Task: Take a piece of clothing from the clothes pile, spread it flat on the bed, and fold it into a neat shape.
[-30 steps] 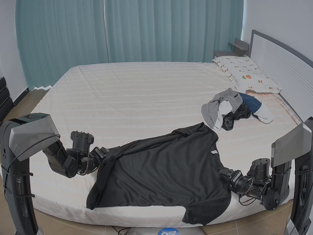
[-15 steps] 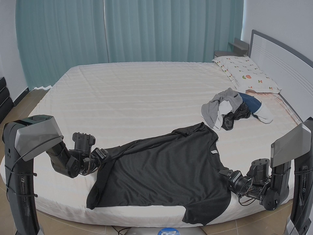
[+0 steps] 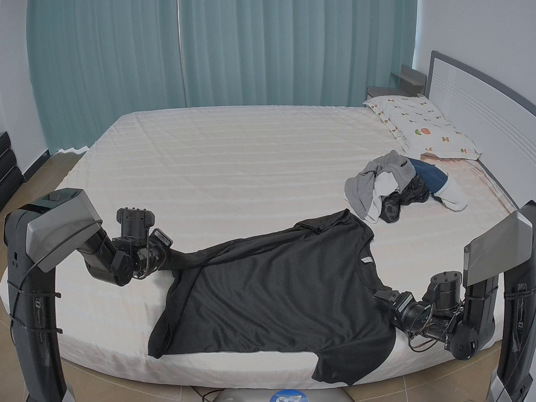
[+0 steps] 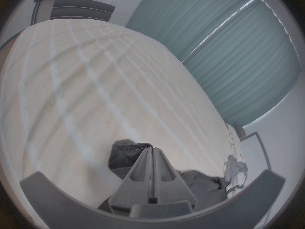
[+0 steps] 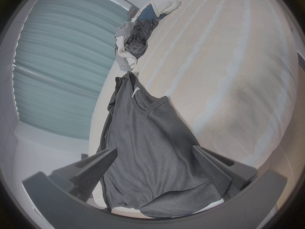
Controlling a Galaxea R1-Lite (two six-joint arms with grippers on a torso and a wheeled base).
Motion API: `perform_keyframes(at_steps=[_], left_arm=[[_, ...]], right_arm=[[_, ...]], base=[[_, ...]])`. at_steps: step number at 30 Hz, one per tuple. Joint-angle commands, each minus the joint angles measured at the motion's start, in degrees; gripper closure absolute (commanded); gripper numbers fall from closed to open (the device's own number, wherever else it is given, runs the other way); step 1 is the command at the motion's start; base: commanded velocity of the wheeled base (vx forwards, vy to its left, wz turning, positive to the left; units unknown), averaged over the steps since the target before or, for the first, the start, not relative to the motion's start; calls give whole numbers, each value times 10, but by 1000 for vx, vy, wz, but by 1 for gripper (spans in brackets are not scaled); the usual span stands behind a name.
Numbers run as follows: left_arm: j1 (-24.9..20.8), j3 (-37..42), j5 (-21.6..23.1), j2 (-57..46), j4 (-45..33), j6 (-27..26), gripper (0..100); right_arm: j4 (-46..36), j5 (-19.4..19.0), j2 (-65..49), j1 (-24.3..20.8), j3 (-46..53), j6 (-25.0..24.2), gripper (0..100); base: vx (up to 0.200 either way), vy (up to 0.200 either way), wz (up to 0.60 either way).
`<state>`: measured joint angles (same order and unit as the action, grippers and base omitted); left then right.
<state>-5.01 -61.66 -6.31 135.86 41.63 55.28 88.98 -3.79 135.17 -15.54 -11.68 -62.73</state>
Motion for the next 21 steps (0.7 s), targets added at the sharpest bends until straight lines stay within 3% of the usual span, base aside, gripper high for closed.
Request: perform_keyframes(at_steps=[1, 7, 9, 14, 21], left_arm=[[30, -65, -3, 24, -1, 4, 100], [52, -194, -5, 77, -4, 5, 100], [52, -194, -5, 77, -4, 5, 100], [49, -280, -17, 123, -7, 0, 100], [54, -383, -45, 159, -67, -8, 100]], right_arm=[[5, 1, 0, -1, 0, 0, 0], [5, 1, 0, -1, 0, 0, 0], [5, 1, 0, -1, 0, 0, 0], [5, 0, 0, 0, 0, 0, 0], [5, 1, 0, -1, 0, 0, 0]], base=[[0, 0, 0], [0, 0, 0], [0, 0, 0], [0, 0, 0], [0, 0, 0]])
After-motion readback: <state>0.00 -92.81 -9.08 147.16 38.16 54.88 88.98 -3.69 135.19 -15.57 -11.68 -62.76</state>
